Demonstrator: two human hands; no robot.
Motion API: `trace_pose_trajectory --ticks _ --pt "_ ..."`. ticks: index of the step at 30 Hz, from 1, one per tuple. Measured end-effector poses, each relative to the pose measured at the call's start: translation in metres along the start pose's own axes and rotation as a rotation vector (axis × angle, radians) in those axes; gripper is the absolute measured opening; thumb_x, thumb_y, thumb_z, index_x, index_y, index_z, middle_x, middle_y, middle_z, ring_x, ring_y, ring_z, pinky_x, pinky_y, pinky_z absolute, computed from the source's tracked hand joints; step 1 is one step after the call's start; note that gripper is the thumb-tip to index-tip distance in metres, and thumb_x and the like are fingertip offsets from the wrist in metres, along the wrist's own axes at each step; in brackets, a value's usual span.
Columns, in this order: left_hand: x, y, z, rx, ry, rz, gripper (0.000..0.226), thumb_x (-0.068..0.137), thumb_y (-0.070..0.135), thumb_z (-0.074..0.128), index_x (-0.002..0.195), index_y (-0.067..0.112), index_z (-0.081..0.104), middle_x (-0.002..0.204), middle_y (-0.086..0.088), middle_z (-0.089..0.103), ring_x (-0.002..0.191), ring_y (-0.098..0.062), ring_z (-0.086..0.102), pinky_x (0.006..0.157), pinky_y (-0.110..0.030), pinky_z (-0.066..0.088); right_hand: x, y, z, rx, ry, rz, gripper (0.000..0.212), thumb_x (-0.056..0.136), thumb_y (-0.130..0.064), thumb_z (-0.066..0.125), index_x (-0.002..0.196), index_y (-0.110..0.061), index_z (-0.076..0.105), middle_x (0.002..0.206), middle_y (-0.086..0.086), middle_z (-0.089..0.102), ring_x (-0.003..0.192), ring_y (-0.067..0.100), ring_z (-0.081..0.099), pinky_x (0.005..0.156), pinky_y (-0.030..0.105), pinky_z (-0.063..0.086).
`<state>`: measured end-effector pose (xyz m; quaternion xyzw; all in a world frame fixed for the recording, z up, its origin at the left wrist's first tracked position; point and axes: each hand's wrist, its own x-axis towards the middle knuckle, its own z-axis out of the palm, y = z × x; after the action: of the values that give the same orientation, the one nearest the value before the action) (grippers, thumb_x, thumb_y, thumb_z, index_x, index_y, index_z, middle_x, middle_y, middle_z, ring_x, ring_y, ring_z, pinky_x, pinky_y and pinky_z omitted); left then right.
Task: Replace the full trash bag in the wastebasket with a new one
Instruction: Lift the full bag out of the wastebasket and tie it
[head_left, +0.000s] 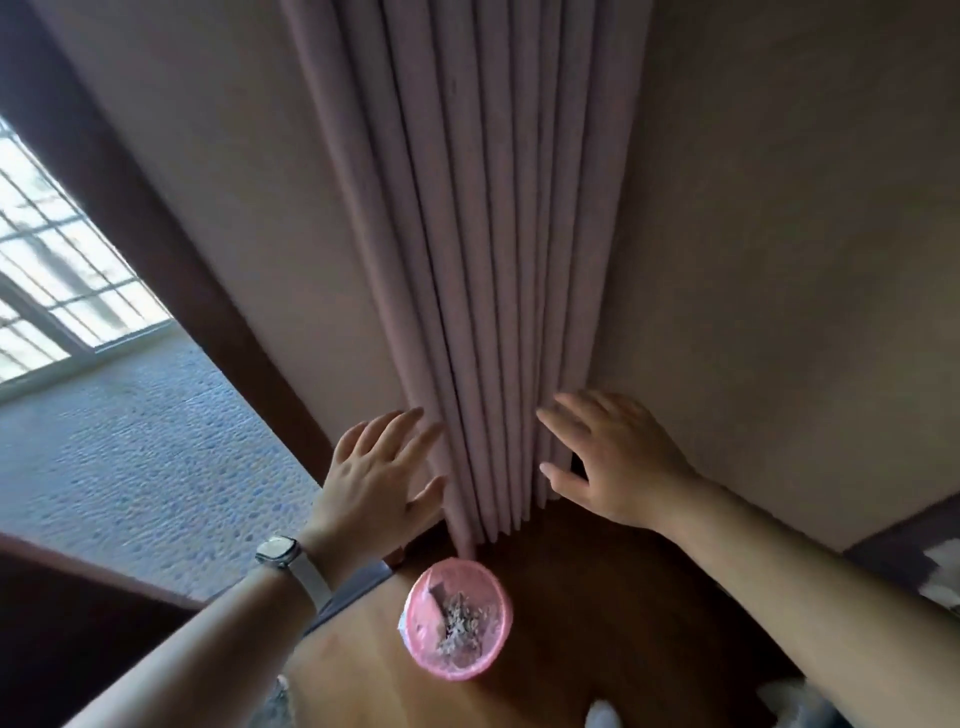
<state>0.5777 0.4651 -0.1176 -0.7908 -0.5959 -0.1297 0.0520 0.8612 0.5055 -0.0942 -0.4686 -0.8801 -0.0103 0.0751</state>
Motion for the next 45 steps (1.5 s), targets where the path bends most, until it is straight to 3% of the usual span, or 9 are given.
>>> trace_pose_trajectory --ticks 7,18,25,33,39,45 --pt "-0.005 0.022 0.005 0.064 -0.040 -0.199 0.055 0.086 0.051 0.050 0.131 0.021 0.056 0.137 -0.008 0.056 0.125 -0.031 0.051 0.103 -0.044 0.037 0.039 0.033 0.024 0.076 -0.055 -0.209 0.062 0.089 -0.058 0.038 0.137 -0.020 0.045 0.141 0.007 0.048 0.129 0.027 0.046 0.102 0.045 0.039" --pt "-0.064 0.002 0.056 0.059 -0.165 -0.435 0.056 0.086 0.053 0.049 0.134 0.023 0.052 0.140 -0.006 0.053 0.129 -0.027 0.047 0.105 -0.044 0.031 0.067 -0.002 0.105 0.142 -0.210 -0.374 0.058 0.083 -0.056 0.048 0.132 -0.023 0.046 0.135 0.002 0.050 0.123 0.023 0.048 0.098 0.041 0.041" --pt "-0.107 -0.039 0.149 -0.043 -0.265 -0.477 0.057 0.085 0.054 0.046 0.132 0.023 0.053 0.136 -0.004 0.055 0.124 -0.026 0.049 0.100 -0.044 0.039 0.068 -0.010 0.182 0.131 -0.298 -0.298 0.062 0.085 -0.057 0.040 0.133 -0.018 0.048 0.134 0.004 0.052 0.122 0.025 0.048 0.099 0.042 0.040" --pt "-0.148 -0.078 0.277 -0.160 -0.402 -0.448 0.053 0.084 0.048 0.054 0.131 0.023 0.050 0.133 -0.005 0.057 0.122 -0.028 0.051 0.097 -0.044 0.042 0.039 -0.046 0.308 0.118 -0.422 -0.196 0.062 0.080 -0.055 0.044 0.125 -0.015 0.057 0.126 0.009 0.059 0.115 0.030 0.055 0.090 0.044 0.046" --pt "-0.184 -0.088 0.393 -0.214 -0.385 -0.610 0.051 0.081 0.046 0.054 0.125 0.020 0.057 0.128 -0.007 0.060 0.115 -0.030 0.056 0.090 -0.044 0.048 0.031 -0.043 0.434 0.202 -0.436 -0.077 0.060 0.078 -0.053 0.045 0.124 -0.015 0.056 0.127 0.009 0.058 0.114 0.031 0.054 0.089 0.044 0.045" --pt "-0.228 -0.085 0.512 -0.258 -0.370 -0.757 0.046 0.083 0.041 0.058 0.124 0.019 0.056 0.126 -0.007 0.059 0.113 -0.032 0.055 0.089 -0.044 0.048 0.009 -0.034 0.565 0.256 -0.509 -0.104 0.057 0.082 -0.048 0.055 0.128 -0.014 0.051 0.128 0.009 0.054 0.115 0.031 0.050 0.093 0.043 0.041"
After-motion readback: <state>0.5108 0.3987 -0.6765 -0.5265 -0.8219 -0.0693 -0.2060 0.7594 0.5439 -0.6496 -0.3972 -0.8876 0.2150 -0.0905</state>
